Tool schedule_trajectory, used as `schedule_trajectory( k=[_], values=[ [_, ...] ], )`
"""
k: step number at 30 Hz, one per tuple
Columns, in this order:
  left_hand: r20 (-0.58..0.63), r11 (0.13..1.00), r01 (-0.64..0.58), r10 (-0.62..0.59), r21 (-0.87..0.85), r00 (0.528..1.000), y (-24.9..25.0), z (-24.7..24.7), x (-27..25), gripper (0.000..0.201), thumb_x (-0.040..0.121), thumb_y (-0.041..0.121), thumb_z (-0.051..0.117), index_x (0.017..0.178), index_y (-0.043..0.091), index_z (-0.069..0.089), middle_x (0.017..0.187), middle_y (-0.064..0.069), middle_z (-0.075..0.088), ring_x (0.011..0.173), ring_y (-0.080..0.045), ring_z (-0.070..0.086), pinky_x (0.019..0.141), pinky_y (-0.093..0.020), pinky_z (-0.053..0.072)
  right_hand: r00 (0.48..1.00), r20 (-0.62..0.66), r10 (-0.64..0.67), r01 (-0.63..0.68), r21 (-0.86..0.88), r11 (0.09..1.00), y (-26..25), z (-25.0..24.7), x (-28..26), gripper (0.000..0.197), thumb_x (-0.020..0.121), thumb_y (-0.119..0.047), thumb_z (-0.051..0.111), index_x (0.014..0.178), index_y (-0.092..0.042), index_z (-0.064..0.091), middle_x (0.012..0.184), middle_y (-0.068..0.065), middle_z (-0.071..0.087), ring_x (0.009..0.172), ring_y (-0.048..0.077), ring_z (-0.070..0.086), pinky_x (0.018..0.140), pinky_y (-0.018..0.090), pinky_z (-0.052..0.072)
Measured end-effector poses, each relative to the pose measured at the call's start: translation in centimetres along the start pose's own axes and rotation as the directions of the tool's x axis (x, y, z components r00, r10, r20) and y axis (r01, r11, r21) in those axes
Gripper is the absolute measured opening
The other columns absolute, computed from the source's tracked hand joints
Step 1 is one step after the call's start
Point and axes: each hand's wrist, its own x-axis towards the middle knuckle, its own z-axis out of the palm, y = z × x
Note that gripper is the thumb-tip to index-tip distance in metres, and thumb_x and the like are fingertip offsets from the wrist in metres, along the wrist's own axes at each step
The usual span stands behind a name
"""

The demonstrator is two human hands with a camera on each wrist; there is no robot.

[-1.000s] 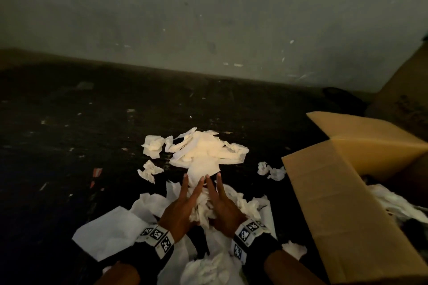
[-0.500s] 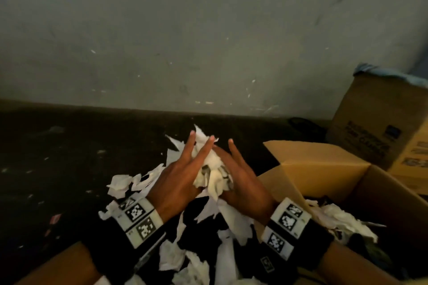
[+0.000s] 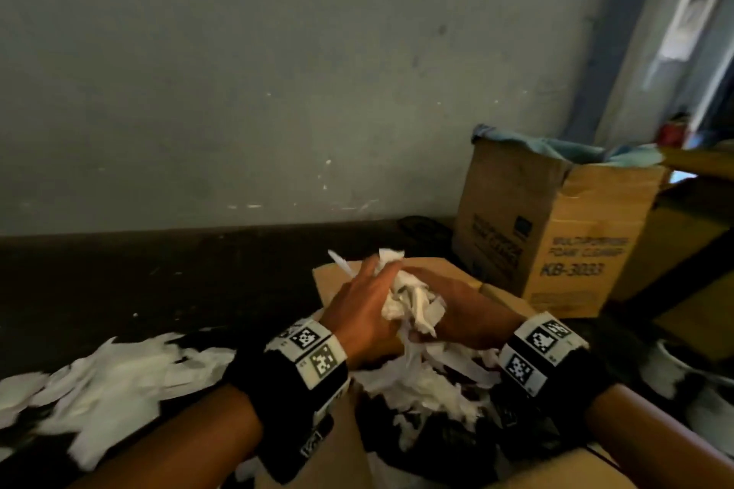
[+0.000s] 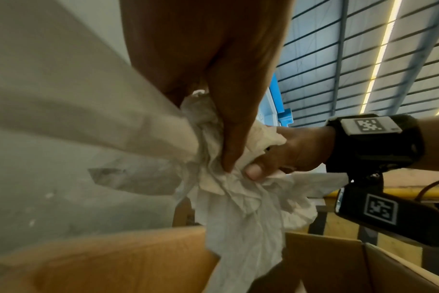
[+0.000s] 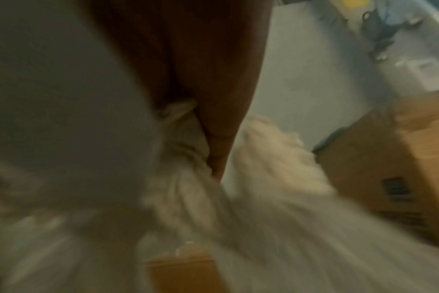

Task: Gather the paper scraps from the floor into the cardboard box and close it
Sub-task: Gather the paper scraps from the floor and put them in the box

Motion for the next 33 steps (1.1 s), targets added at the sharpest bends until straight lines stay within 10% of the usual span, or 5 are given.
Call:
schedule_trajectory(
  k=[3,8,19,25,33],
  values=[
    [0.274,1.0,0.015,-0.016,0.006,0.962,1.1,3.2,0.9,0.103,0.071,0.04,0.076,0.146,0.029,0.006,0.155,-0.004,0.009,0.138,-0.027,0.026,0.11,-0.041,0.031,0.97,0.231,0.074,-0.029,-0.191,0.981,2.9,-0.6,-1.4,0.073,0.076,-0.018,0.078,0.138,-0.02,0.039,0.134,-0.008,0.048,0.119,-0.002,0.045,0.094,-0.006,0.025],
    [0.553,0.996,0.016,-0.063,0.089,0.831,2.4,4.4,0.4,0.121,0.071,0.051,0.073,0.135,0.043,-0.03,0.158,-0.003,-0.007,0.144,-0.028,0.007,0.115,-0.049,0.017,0.925,0.283,0.255,-0.085,-0.501,0.861,7.2,-1.6,-2.3,0.101,0.068,-0.062,0.069,0.138,-0.06,-0.003,0.158,-0.01,0.013,0.145,0.025,0.018,0.117,0.047,0.023],
    [0.137,0.989,0.1,-0.085,-0.108,0.987,-4.1,-3.5,-10.7,0.092,0.063,0.075,0.056,0.14,0.038,0.023,0.144,0.011,0.031,0.126,-0.01,0.04,0.103,-0.031,0.038,0.939,0.281,-0.197,0.235,-0.107,0.966,-8.5,2.6,-3.2,0.066,0.087,-0.022,0.066,0.143,-0.02,0.032,0.145,0.002,0.042,0.122,0.01,0.043,0.087,0.013,0.031],
    [0.063,0.946,0.193,-0.183,-0.261,0.981,-13.6,-6.6,-23.6,0.07,0.079,0.039,0.069,0.134,0.046,0.026,0.135,0.027,0.037,0.118,0.019,0.038,0.098,-0.011,0.035,0.865,0.406,-0.294,0.33,-0.021,0.944,-18.4,12.6,-2.5,0.078,0.082,-0.027,0.072,0.145,-0.019,0.028,0.145,0.005,0.041,0.13,0.019,0.042,0.098,0.022,0.037],
    [0.314,0.76,0.603,-0.65,0.244,0.692,-25.1,-4.7,-41.3,0.129,0.033,0.101,0.029,0.138,0.046,-0.019,0.158,-0.002,-0.009,0.144,-0.025,-0.007,0.115,-0.055,-0.003,0.693,0.718,-0.058,0.231,-0.145,0.962,-20.9,29.9,-4.0,0.131,0.06,-0.061,0.077,0.142,-0.043,-0.024,0.154,0.007,-0.031,0.145,0.036,-0.011,0.113,0.062,0.018]
  ],
)
